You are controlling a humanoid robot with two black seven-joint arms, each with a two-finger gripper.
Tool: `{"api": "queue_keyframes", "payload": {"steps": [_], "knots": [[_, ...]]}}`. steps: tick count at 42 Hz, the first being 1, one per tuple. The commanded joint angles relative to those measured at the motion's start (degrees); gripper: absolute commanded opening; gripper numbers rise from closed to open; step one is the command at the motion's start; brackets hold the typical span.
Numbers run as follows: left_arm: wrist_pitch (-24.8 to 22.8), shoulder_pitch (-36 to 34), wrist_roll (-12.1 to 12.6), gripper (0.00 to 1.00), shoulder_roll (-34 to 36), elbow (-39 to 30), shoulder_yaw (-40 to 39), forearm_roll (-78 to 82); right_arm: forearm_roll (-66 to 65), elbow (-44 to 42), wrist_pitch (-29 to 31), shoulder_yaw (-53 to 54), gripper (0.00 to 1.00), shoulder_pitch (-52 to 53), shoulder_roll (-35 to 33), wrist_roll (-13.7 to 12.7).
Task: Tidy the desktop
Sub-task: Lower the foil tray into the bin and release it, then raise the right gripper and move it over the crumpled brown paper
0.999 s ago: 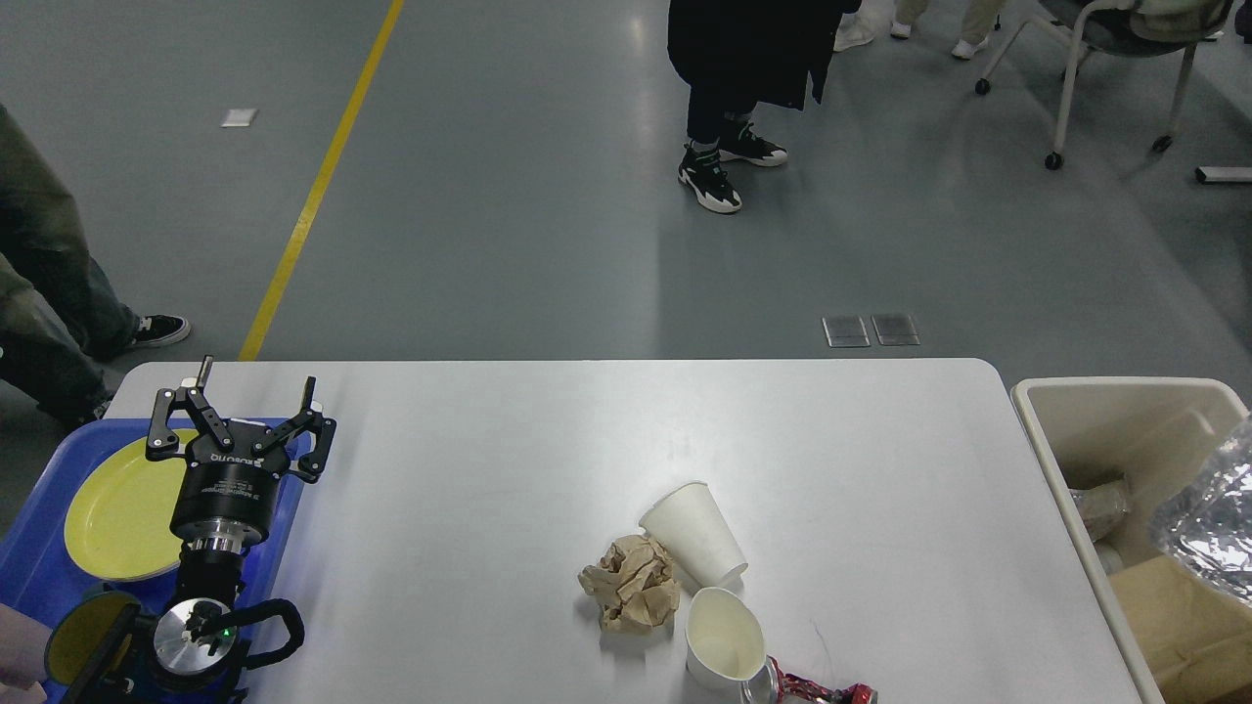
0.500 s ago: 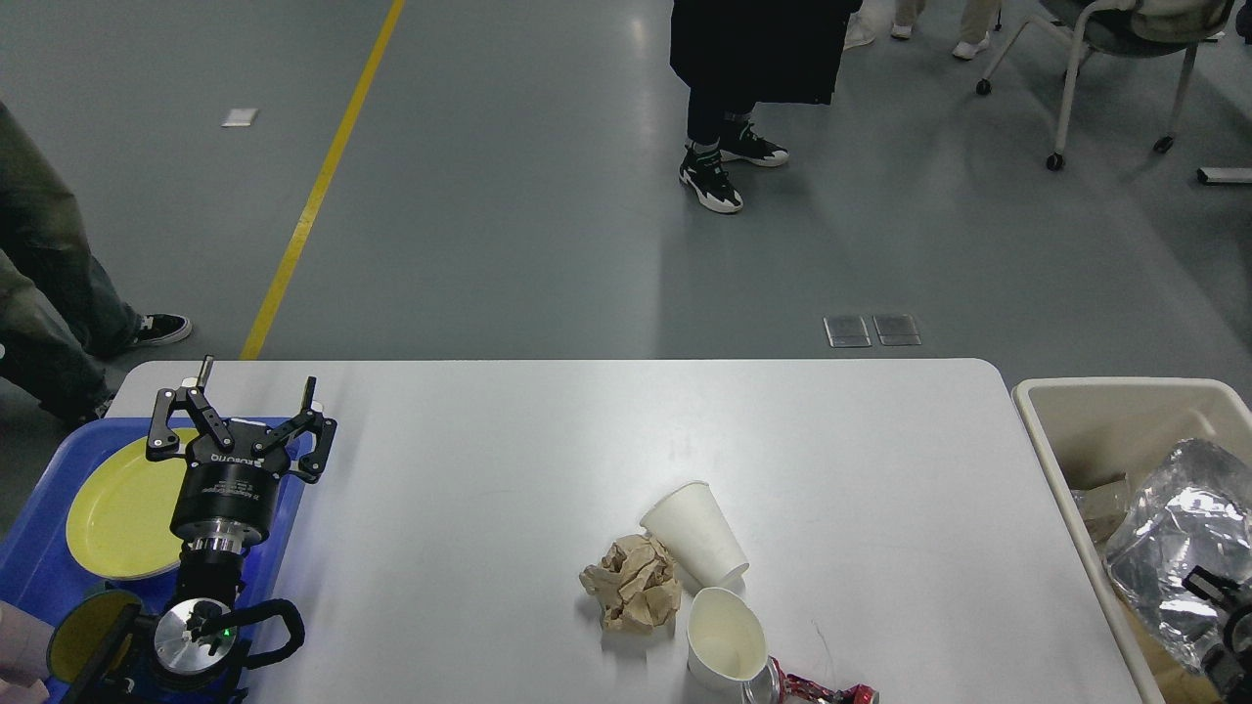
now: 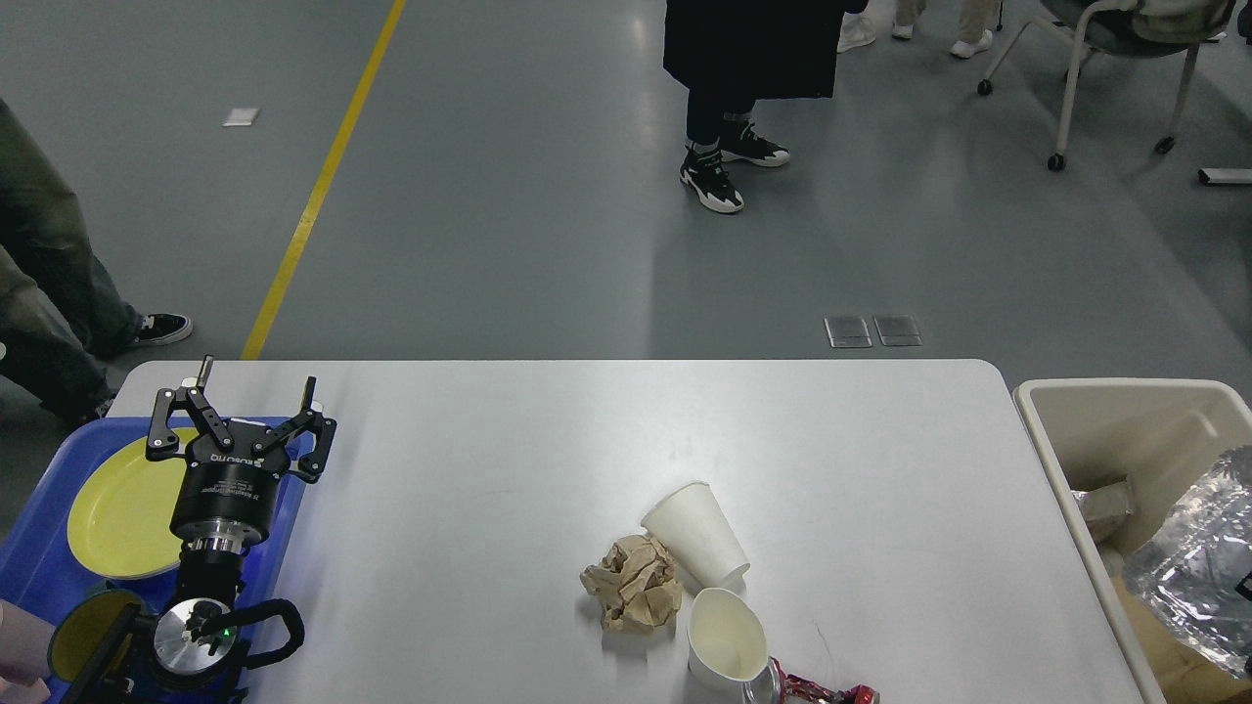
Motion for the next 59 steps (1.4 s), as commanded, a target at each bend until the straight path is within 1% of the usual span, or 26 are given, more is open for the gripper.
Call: {"api": "queue_keyframes", "payload": {"steps": [1,10,23,24,25,28,29,31,41,45,49,53,59], "knots": [[0.0,0.0,0.0,0.96,0.1,0.0,0.0,0.0,0.1,-0.2,-0.3,0.0,0.0,0.0,0.5,-1.5],[0.0,0.0,0.0,0.96,0.0,0.0,0.0,0.0,0.0,-0.1,-1.6,-1.0,0.0,-0.9,3.7,-2.8],[0.0,0.0,0.0,0.96,0.0,0.0,0.0,0.0,-0.1,0.1,-1.6,-0.9,0.0,-1.1,4.0,-2.8],[0.0,0.0,0.0,0.96,0.0,0.0,0.1,0.0,-0.1,0.1,-1.7,-0.8,0.11,-1.1,3.9,-2.7],[-0.1,0.0,0.0,0.96,0.0,0.0,0.1,0.0,0.0,0.1,-1.9,-0.6,0.28,-1.1,3.9,-2.7],[0.0,0.0,0.0,0.96,0.0,0.0,0.0,0.0,0.0,0.2,-2.8,-0.5,0.9,-0.5,3.7,-2.6],[0.0,0.0,0.0,0.96,0.0,0.0,0.0,0.0,0.0,0.3,-3.4,-0.5,1.0,-0.3,3.6,-2.6],[0.0,0.0,0.0,0.96,0.0,0.0,0.0,0.0,0.0,0.6,-4.1,-0.5,1.0,-0.2,3.7,-2.6],[0.0,0.0,0.0,0.96,0.0,0.0,0.0,0.0,-0.1,1.4,-3.8,-0.5,1.0,0.1,3.6,-2.5],[0.0,0.0,0.0,0.96,0.0,0.0,0.0,0.0,-0.1,4.4,-3.5,-0.6,1.0,1.9,3.2,-2.5],[0.0,0.0,0.0,0.96,0.0,0.0,0.0,0.0,-0.4,9.4,-3.2,-0.6,1.0,5.6,0.5,-2.7],[0.0,0.0,0.0,0.96,0.0,0.0,0.0,0.0,-0.9,17.9,-2.4,-1.6,1.0,11.3,-3.3,-2.8],[0.0,0.0,0.0,0.96,0.0,0.0,0.0,0.0,-0.9,28.2,-2.1,-8.5,1.0,20.9,-5.9,-2.9]]}}
